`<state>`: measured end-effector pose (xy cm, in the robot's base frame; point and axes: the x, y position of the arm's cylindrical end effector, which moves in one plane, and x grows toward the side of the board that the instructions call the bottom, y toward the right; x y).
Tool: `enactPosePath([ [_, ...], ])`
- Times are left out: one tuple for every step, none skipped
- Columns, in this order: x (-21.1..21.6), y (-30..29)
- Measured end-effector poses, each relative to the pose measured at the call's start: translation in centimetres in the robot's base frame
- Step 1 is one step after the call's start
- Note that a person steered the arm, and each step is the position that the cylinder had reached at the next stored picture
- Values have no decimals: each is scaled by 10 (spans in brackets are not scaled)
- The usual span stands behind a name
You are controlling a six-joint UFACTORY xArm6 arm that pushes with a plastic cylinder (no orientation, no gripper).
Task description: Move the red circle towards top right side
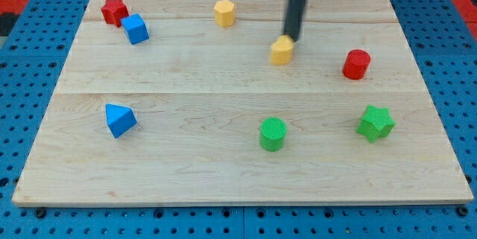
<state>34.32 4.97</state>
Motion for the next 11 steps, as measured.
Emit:
enactPosePath([
  [37,-15],
  [59,20],
  [81,45],
  [83,110],
  [65,130],
  [51,150],
  [59,186],
  [32,184],
  [-22,180],
  [-33,181],
  [36,198],
])
